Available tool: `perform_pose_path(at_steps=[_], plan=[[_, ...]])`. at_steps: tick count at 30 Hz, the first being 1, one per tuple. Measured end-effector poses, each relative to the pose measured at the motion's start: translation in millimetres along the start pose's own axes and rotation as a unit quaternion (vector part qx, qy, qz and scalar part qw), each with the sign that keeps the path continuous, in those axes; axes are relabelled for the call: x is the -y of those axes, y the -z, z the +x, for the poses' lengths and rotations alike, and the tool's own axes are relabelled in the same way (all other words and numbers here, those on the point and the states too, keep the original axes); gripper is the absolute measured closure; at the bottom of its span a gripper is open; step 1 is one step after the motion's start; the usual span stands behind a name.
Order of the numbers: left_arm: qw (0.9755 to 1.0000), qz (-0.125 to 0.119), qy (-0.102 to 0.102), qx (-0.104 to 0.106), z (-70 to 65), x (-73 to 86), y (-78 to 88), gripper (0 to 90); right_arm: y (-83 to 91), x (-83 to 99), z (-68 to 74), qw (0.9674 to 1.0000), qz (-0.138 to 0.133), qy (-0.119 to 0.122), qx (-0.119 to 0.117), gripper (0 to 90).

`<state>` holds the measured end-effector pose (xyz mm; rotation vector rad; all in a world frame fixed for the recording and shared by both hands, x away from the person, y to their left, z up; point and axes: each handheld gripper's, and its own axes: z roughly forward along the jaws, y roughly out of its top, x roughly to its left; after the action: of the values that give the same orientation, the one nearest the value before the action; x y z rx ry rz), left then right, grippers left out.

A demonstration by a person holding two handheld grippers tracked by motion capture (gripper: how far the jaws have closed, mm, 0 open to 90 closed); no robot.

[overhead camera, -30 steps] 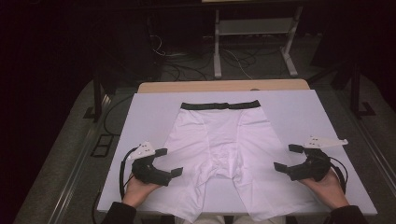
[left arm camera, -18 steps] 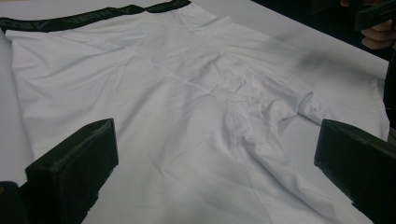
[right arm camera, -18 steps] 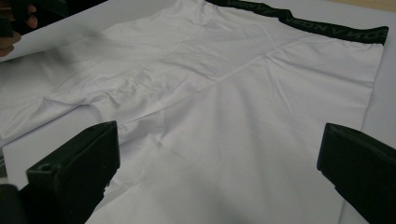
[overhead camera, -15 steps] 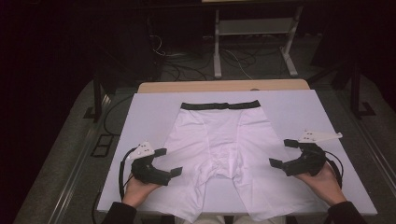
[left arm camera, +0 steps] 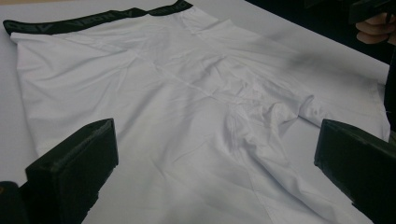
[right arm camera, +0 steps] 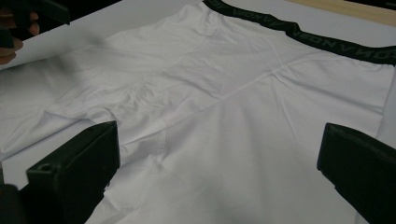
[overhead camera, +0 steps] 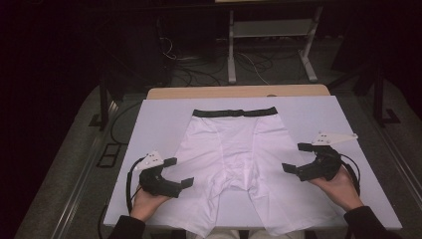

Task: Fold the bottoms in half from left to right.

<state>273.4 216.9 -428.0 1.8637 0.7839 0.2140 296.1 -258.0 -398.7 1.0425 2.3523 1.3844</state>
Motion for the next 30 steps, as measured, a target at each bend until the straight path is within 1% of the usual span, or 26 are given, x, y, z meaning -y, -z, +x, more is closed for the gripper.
perform_pose_path(at_steps=[14,22,30], plan=[[1.0,0.0,0.001,0.002,0.5,-0.2,-0.4,0.0,-6.9,-23.7,1.5,0.9999,-0.004,0.011,-0.008,0.0],[1.0,-0.001,0.002,0.002,0.5,-0.1,-0.2,0.0,-17.6,-35.7,4.2,0.9996,0.008,0.022,-0.013,0.0],[1.0,0.0,0.003,0.003,0.8,-0.1,-0.4,0.0,-26.3,-47.6,3.6,0.9995,0.011,0.023,-0.016,0.0]])
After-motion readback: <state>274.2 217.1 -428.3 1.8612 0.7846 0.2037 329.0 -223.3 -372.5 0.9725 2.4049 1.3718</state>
